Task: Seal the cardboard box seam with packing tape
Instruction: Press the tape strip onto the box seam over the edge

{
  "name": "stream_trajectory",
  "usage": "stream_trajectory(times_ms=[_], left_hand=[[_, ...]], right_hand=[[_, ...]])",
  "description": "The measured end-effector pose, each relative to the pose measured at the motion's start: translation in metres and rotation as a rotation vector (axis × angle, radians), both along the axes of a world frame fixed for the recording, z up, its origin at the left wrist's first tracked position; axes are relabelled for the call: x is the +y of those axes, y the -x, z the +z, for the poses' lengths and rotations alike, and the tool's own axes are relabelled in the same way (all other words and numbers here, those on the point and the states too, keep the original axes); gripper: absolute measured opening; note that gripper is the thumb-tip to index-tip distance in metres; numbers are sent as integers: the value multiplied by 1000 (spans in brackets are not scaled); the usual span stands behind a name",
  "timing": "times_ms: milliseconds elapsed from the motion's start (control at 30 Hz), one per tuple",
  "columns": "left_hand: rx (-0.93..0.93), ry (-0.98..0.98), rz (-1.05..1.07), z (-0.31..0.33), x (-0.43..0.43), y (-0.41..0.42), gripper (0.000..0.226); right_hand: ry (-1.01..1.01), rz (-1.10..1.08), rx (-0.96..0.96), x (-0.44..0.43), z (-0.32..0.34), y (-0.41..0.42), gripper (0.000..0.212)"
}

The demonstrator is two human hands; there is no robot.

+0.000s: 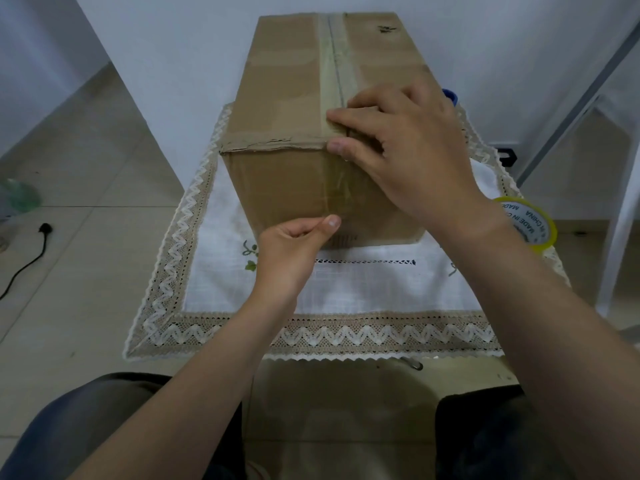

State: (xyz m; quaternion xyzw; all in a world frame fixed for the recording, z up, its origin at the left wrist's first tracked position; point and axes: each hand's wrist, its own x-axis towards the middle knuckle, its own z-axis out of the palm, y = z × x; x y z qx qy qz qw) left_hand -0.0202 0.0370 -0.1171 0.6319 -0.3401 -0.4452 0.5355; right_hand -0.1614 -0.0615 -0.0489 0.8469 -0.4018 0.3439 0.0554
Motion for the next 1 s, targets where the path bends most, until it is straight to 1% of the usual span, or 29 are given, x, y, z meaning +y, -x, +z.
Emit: stream_trajectory(times_ms=[67, 133, 233, 333, 400, 467, 533, 667, 733, 800, 1000], left_hand=[[28, -24, -23, 1, -1, -2, 22], [54, -28, -30, 0, -1, -4, 25], [71, -24, -39, -1, -3, -6, 25], [63, -1, -50, -1, -4, -7, 26], [44, 11, -40, -3, -4, -7, 25], [2, 12, -19, -5, -5, -7, 21], [-37, 12, -5, -7, -6, -7, 14], [-43, 7, -6, -10, -8, -8, 7], [-38, 9, -7, -11, -8, -8, 4], [-26, 8, -1, -12, -8, -7, 4], [-4, 21, 11, -9, -8, -6, 4]], right_hand=[[23, -15, 4, 0, -2, -1, 46], [48, -27, 18, 1, -4, -1, 49], [81, -63, 69, 3, -12, 0, 56], [109, -127, 135, 6, -23, 1, 71], [109, -157, 156, 8, -27, 2, 79], [107, -168, 157, 9, -29, 3, 82], [116, -170, 140, 9, -30, 4, 80], [87, -137, -11, 8, -26, 5, 52], [86, -127, -48, 8, -24, 4, 47], [86, -119, -46, 8, -25, 5, 50], [97, -105, 16, 14, -32, 7, 70]])
